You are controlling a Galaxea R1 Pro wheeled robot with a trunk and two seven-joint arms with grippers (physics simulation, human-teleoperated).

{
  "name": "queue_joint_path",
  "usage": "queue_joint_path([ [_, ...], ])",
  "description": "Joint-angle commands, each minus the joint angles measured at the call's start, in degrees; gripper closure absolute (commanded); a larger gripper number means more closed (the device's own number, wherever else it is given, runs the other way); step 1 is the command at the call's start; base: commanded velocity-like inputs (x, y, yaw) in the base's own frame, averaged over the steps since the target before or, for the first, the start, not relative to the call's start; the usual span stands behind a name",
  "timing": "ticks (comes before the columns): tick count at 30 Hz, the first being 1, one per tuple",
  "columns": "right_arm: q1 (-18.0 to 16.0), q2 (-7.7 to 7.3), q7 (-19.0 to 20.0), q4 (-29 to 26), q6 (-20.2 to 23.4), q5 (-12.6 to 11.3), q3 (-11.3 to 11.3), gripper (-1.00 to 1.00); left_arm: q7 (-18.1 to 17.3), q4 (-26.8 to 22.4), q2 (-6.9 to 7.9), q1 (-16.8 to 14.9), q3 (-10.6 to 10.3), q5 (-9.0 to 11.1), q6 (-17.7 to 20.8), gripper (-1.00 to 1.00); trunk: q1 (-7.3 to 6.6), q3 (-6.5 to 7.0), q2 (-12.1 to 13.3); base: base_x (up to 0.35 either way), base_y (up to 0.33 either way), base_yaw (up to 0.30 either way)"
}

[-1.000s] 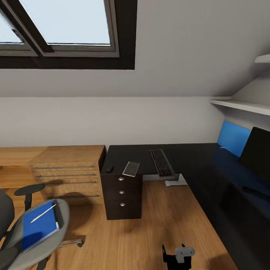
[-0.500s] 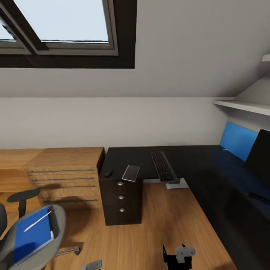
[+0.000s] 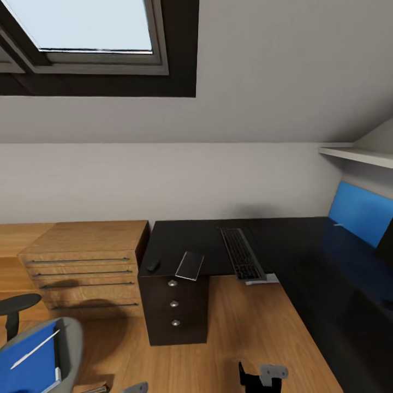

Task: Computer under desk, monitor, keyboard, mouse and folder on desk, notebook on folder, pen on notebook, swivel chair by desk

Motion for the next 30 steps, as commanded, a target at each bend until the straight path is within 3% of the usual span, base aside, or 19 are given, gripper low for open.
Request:
queue_joint_path([
  [1,-0.1,-1.05,5.1,-1.1,5.3,-6.1,0.0,-1.0,0.4,0.0,0.05,-0.1,-0.4,0.6,-0.5,-1.0,0.04,-0.08,0.0,0.293,0.0,0.0],
  [3,-0.1,-2.14,8.5,-2.8,10.0,-10.5,-0.5,-1.0,0.4,0.0,0.05,-0.1,-0.4,0.7,-0.5,-1.0,0.04,-0.08,0.0,0.229,0.0,0.0],
  [4,-0.1,-3.5,11.5,-5.1,15.5,-15.1,-0.8,-1.0,0.3,-0.1,0.05,-0.1,-0.5,0.7,-0.5,-1.0,0.04,-0.08,0.0,0.13,0.0,0.0],
  [6,-0.2,-8.42,15.8,-13.2,32.5,-27.0,-1.2,-1.0,0.2,-0.4,-0.01,-0.1,-0.5,0.7,-0.5,-1.0,0.04,-0.08,0.0,0.068,0.0,0.0],
  [8,-0.2,-10.45,16.9,-16.8,39.2,-32.3,-1.3,-1.0,0.2,-0.6,-0.12,-0.1,-0.5,0.7,-0.5,-1.0,0.04,-0.08,0.0,0.038,0.0,0.0],
  [9,-0.2,-12.01,17.5,-19.7,44.3,-36.8,-1.4,-1.0,0.2,-1.0,-0.18,-0.1,-0.5,0.7,-0.5,-1.0,0.04,-0.08,0.0,0.022,0.0,0.0],
  [10,-0.4,-15.08,18.2,-24.7,53.2,-46.5,-1.6,-1.0,0.2,-2.6,-0.26,-0.1,-0.4,0.7,-0.4,-1.0,0.26,-0.26,-0.5,0.007,0.0,0.0],
  [13,-0.9,-17.49,18.4,-27.1,60.4,-55.8,-2.2,-1.0,0.2,-4.1,-0.39,-0.1,-0.4,0.8,-0.1,-1.0,0.92,-0.8,-1.7,0.004,0.0,0.0],
  [14,-3.7,-19.05,18.1,-27.9,63.8,-63.6,-2.5,-1.0,0.5,-8.4,-0.64,-0.1,0.0,1.5,4.7,-1.0,1.14,-0.98,-2.1,0.0,0.0,0.0],
  [15,-5.2,-19.74,17.8,-28.0,64.7,-66.7,-2.6,-1.0,0.7,-12.0,-0.56,-0.1,1.0,2.8,11.6,-1.0,1.36,-1.15,-2.5,0.0,0.0,0.0],
  [16,-6.2,-20.12,17.1,-28.1,65.3,-68.7,-2.7,-1.0,0.8,-16.2,-0.47,-0.1,3.7,5.0,20.7,-1.0,1.58,-1.33,-2.9,0.0,0.0,0.0],
  [17,-6.4,-20.18,16.7,-28.1,65.4,-69.2,-2.7,-1.0,0.8,-17.9,-0.47,0.0,5.1,5.6,23.8,-1.0,1.8,-1.51,-3.3,0.0,0.0,0.0],
  [19,-7.6,-20.26,14.2,-28.0,65.7,-70.8,-2.8,-1.0,1.0,-24.7,-0.62,0.0,10.8,7.5,34.6,-1.0,2.24,-1.87,-4.1,0.0,0.0,0.0],
  [21,-9.0,-20.26,12.1,-28.0,65.9,-72.0,-3.0,-1.0,1.0,-29.0,-0.72,0.0,14.4,8.3,39.3,-1.0,2.67,-2.23,-4.9,0.0,0.0,0.0],
  [23,-10.1,-20.28,10.9,-28.0,66.0,-72.7,-3.1,-1.0,1.1,-31.1,-0.76,-0.1,16.5,8.7,41.2,-1.0,3.11,-2.59,-5.7,0.0,0.0,0.0],
  [24,-12.3,-20.4,9.8,-28.0,66.6,-74.2,-3.2,-1.0,1.1,-33.3,-0.85,-1.1,19.1,9.1,42.8,-1.0,3.33,-2.77,-6.1,0.0,0.0,0.0],
  [27,-14.6,-20.44,9.1,-27.9,67.9,-76.3,-3.3,-1.0,1.1,-36.6,-1.07,-3.2,21.0,10.0,43.8,-1.0,3.99,-3.31,-7.3,0.0,0.0,0.0],
  [28,-15.3,-20.28,8.9,-27.9,68.3,-77.2,-3.2,-1.0,1.3,-39.9,-1.5,-4.1,21.7,11.1,44.1,-1.0,4.21,-3.49,-7.7,0.0,0.0,0.0],
  [30,-15.7,-20.12,8.8,-27.8,68.3,-77.6,-3.1,-1.0,2.0,-42.9,-2.14,-4.5,22.0,11.8,44.2,-1.0,4.65,-3.85,-8.5,0.0,0.0,0.0],
])
